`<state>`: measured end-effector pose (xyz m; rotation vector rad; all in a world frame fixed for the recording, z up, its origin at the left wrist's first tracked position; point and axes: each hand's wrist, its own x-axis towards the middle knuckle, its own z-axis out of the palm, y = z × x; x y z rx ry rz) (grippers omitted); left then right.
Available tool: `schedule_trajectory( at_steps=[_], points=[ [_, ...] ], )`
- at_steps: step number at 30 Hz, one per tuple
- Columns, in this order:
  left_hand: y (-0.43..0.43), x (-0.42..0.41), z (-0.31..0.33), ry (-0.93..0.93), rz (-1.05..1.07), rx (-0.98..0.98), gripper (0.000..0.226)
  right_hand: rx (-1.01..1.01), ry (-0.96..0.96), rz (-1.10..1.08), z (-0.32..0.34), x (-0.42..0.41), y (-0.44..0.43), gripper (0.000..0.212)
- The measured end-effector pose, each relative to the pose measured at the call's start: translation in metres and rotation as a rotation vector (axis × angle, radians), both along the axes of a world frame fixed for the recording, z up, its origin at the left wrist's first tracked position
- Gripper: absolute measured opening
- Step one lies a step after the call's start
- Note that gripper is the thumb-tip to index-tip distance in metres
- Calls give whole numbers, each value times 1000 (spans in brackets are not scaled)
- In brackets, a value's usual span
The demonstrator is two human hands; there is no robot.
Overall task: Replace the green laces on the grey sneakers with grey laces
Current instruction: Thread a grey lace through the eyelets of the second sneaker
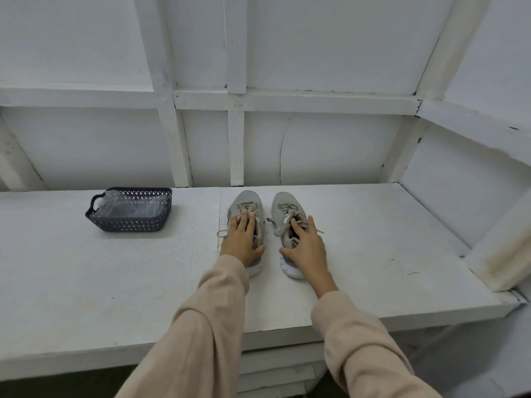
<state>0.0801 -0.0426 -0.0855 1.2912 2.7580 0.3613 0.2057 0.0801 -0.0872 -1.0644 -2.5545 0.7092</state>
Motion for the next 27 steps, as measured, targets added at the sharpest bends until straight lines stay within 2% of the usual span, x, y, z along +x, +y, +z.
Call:
schedule_trajectory(
  at_steps=[14,27],
  points=[
    [-21,31,2,-49,-2,21,87,33,-31,34,-6,17,-11,80],
    [-54,90,2,-54,27,52,86,39,-56,98,-5,69,-50,81]
  ],
)
